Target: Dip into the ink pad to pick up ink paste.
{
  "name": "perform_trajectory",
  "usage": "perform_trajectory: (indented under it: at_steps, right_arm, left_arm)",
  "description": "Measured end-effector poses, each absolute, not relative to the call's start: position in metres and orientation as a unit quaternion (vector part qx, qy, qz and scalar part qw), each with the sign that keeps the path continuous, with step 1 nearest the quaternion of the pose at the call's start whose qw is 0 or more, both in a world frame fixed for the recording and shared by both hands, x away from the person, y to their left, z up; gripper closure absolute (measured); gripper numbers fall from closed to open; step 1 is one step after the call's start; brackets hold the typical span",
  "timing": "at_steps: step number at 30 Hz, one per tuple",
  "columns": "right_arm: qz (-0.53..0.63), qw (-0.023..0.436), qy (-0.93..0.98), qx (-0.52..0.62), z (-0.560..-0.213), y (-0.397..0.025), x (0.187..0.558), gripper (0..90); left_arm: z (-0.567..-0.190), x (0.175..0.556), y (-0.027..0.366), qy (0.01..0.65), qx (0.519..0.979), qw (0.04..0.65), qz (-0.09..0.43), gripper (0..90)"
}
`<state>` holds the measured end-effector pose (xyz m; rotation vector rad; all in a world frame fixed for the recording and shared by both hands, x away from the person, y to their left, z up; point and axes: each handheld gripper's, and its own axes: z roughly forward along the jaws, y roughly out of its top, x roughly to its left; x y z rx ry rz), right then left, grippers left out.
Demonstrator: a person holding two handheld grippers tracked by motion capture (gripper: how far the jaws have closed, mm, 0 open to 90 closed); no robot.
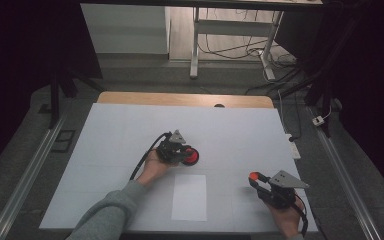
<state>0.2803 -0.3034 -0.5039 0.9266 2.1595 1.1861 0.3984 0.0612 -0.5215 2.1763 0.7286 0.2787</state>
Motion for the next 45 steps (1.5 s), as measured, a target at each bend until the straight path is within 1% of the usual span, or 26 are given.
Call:
perform_trajectory:
  at_steps: [30, 33, 39, 45]
  right_arm:
    - [0.435, 0.252, 0.795, 0.340, -0.504, -0.303, 0.280, 64.0]
    - [0.437, 0.252, 0.794, 0.340, -0.503, -0.303, 0.280, 64.0]
    - [0.439, 0.252, 0.792, 0.341, -0.503, -0.304, 0.280, 64.0]
    - [0.437, 0.254, 0.794, 0.339, -0.502, -0.303, 0.279, 64.0]
  left_arm:
    - [-0.521, 0.398, 0.061, 0.290, 0.861, 0.403, 0.111, 72.6]
    - [-0.521, 0.397, 0.060, 0.282, 0.863, 0.401, 0.121, 72.5]
    - [-0.506, 0.393, 0.065, 0.281, 0.843, 0.441, 0.128, 72.4]
    - [-0.493, 0.388, 0.066, 0.278, 0.837, 0.456, 0.115, 72.4]
